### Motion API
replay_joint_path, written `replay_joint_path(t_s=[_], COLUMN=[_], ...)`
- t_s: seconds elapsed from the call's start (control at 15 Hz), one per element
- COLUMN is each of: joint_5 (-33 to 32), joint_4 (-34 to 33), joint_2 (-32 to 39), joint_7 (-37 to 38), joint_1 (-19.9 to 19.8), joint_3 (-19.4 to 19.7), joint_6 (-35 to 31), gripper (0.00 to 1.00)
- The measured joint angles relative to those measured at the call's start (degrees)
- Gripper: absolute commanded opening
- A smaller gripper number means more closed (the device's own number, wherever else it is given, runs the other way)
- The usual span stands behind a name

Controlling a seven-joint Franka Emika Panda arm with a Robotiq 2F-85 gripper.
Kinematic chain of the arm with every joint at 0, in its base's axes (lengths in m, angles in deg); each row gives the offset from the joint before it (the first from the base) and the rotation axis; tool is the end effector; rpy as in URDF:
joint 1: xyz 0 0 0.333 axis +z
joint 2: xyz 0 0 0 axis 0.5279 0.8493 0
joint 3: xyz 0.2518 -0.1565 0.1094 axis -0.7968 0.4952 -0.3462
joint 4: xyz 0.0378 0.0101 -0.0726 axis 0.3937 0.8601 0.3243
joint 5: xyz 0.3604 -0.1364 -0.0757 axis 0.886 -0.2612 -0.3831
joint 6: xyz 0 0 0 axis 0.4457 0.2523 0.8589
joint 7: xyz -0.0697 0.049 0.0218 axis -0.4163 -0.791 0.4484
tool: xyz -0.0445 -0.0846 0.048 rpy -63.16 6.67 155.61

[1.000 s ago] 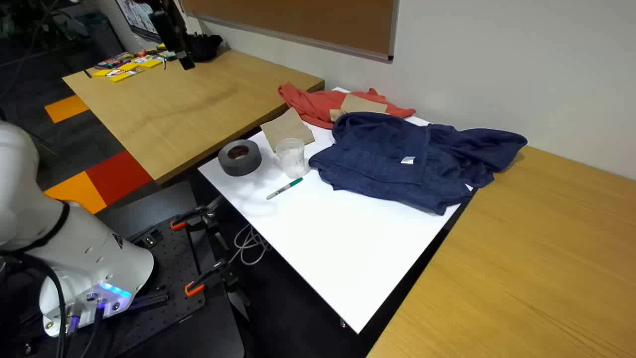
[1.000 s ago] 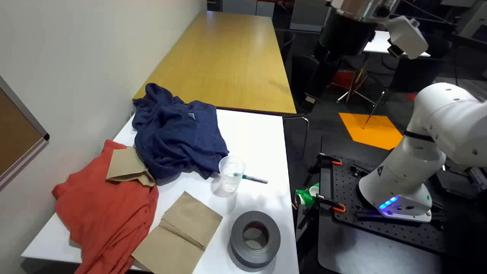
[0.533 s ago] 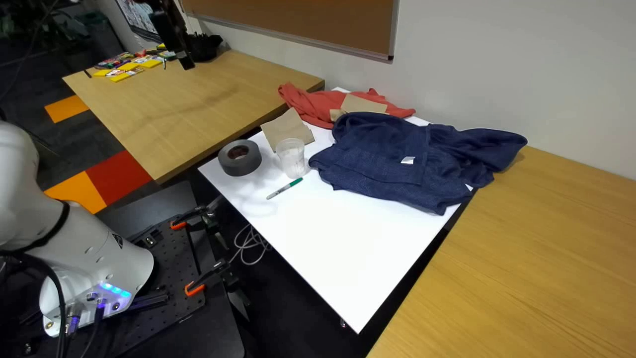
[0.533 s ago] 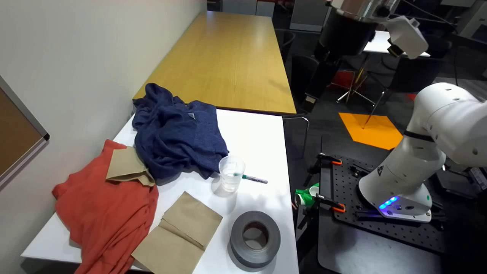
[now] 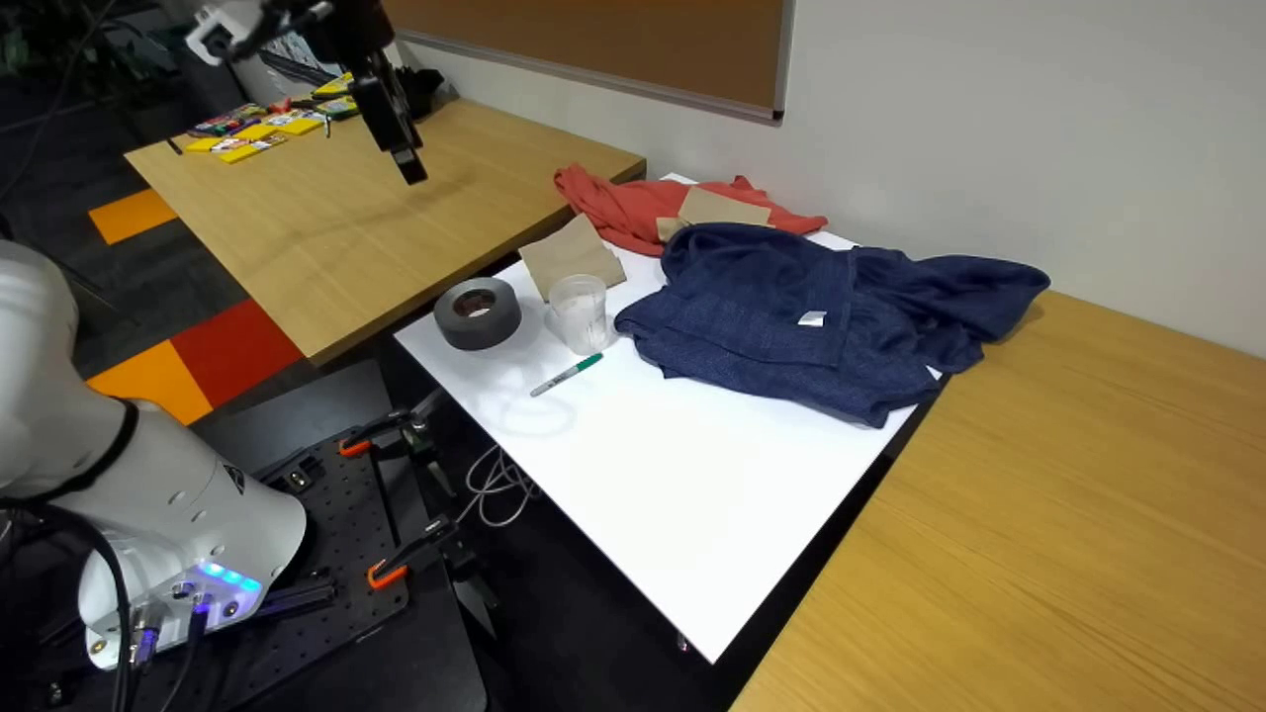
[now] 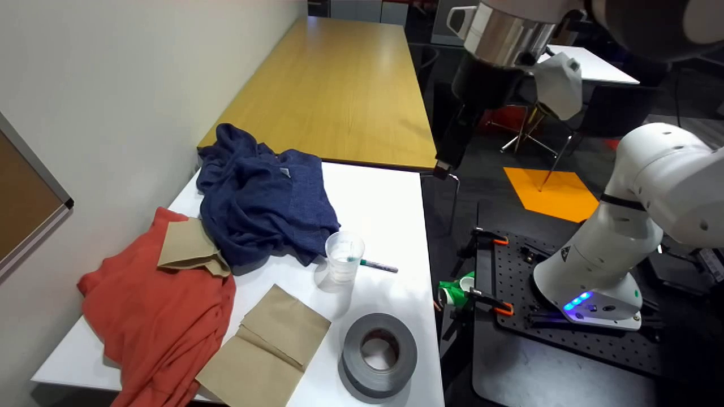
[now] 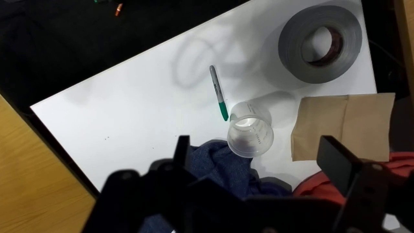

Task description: Pick up the pen and place it in the clear cup. Remove the pen from the cup and move the cup to the right.

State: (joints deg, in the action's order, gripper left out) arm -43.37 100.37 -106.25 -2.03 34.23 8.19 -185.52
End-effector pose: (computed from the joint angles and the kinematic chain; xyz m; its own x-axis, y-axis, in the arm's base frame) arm 0.3549 0.1003 0.4845 0.9770 -0.1859 0.1049 -0.1882 -0.9820 0.0130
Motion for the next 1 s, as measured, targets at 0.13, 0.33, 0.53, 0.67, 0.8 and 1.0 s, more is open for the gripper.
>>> replay_joint_path(t_s=[0.13,0.33,0.53,0.67,0.8,1.0], joint_5=[-0.2,-1.4,-2.1,-2.2,-2.8,-3.9], joint_4=[2.0,4.3,5.5,5.9,6.2,6.7], joint_2=[2.5,7.2,12.3,15.6,18.6,22.7], joint_7=[-2.9,-7.8,-11.8,-13.3,-13.5,-13.2], joint_1=[-0.2,-0.5,-0.6,-0.6,-0.7,-1.0], joint_3=[1.4,4.1,6.0,6.7,6.9,7.0], joint_6=[-4.0,-10.8,-16.6,-19.8,-22.9,-26.4], gripper=[1.00,1.00,1.00,1.00,1.00,1.00])
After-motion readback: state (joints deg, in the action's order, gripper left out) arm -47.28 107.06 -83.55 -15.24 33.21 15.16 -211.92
